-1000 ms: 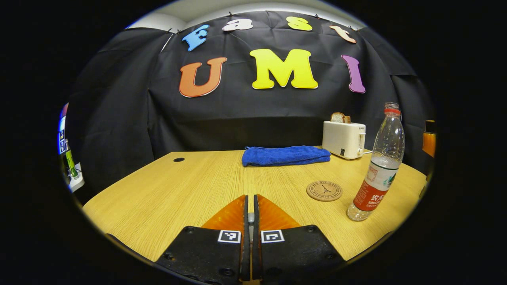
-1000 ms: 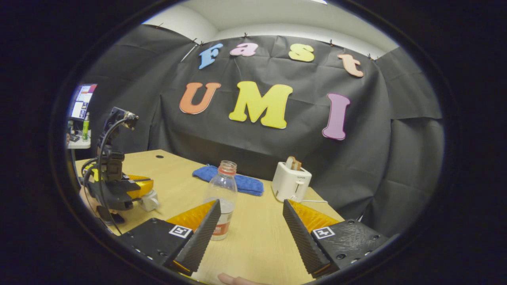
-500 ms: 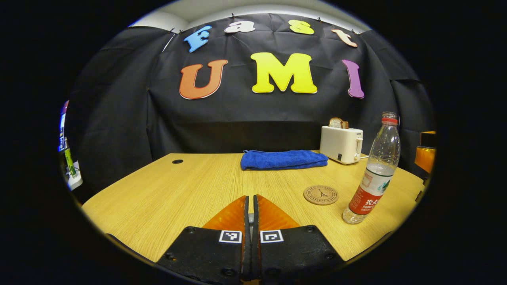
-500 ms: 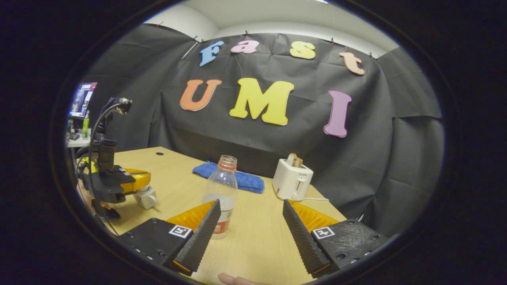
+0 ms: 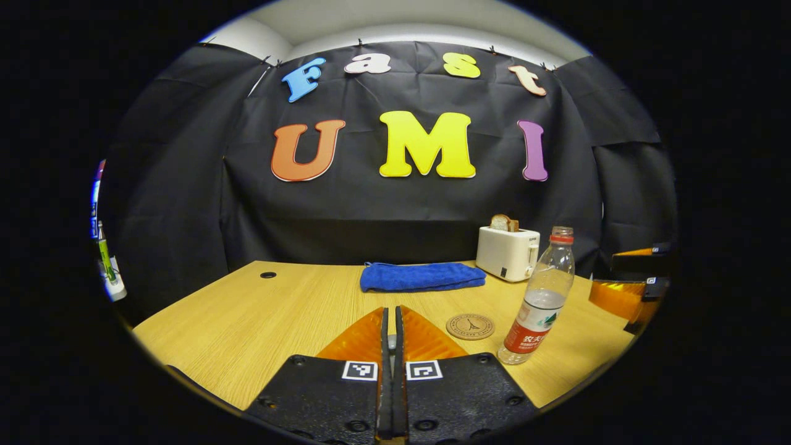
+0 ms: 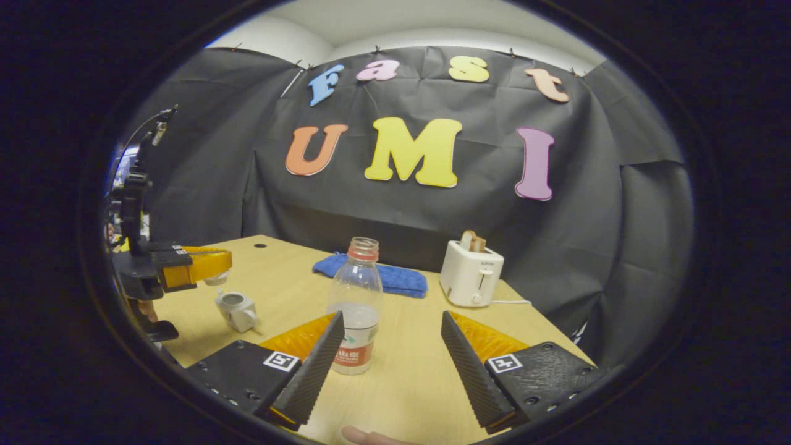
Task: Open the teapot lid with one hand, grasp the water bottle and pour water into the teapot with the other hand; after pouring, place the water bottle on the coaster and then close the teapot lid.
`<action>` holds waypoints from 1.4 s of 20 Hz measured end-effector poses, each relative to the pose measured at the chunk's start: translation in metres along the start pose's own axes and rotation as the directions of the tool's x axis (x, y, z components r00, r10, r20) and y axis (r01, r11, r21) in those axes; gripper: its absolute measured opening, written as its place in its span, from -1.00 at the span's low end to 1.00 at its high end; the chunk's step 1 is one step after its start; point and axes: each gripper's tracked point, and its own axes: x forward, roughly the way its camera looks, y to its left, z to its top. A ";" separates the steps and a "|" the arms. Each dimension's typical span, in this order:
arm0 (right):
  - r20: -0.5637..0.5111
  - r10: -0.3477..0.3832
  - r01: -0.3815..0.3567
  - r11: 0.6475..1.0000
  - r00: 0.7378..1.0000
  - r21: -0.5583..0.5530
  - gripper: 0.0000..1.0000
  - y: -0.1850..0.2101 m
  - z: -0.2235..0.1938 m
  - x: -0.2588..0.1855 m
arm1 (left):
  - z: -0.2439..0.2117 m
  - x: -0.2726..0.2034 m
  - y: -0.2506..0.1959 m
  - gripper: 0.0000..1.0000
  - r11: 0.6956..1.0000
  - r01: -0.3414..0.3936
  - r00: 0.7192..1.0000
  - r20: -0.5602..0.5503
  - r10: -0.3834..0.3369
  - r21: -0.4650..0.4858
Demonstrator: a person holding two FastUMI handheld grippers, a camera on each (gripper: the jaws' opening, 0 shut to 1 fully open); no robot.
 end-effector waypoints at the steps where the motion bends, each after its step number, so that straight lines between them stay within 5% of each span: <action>1: -0.005 0.008 -0.008 1.000 1.000 0.027 0.96 0.001 -0.003 0.005 | 0.003 -0.003 0.005 -0.94 1.000 -0.013 1.000 -0.003 0.013 0.002; 4: -0.021 0.022 -0.019 0.995 1.000 0.103 0.96 0.007 -0.018 0.021 | 0.012 -0.014 0.007 -0.94 1.000 0.008 1.000 -0.010 -0.008 -0.004; 10: 0.041 0.071 -0.074 0.994 0.997 0.082 0.90 0.034 -0.020 0.041 | 0.024 -0.029 0.031 -0.94 0.999 -0.038 0.999 -0.020 0.038 0.004; 19: -0.066 0.034 -0.025 0.990 0.997 0.137 0.90 0.046 -0.040 0.071 | 0.035 -0.040 0.067 -0.95 0.997 -0.072 0.997 -0.018 0.073 0.041; 24: -0.063 -0.006 0.015 0.990 0.998 0.143 0.58 0.038 -0.035 0.075 | 0.027 -0.041 0.097 -0.94 0.995 -0.098 0.994 -0.055 0.096 -0.027; 28: -0.083 -0.025 0.034 0.994 0.996 0.108 0.51 0.037 -0.032 0.074 | 0.026 -0.044 0.103 -0.94 0.995 -0.098 0.993 -0.068 0.096 -0.032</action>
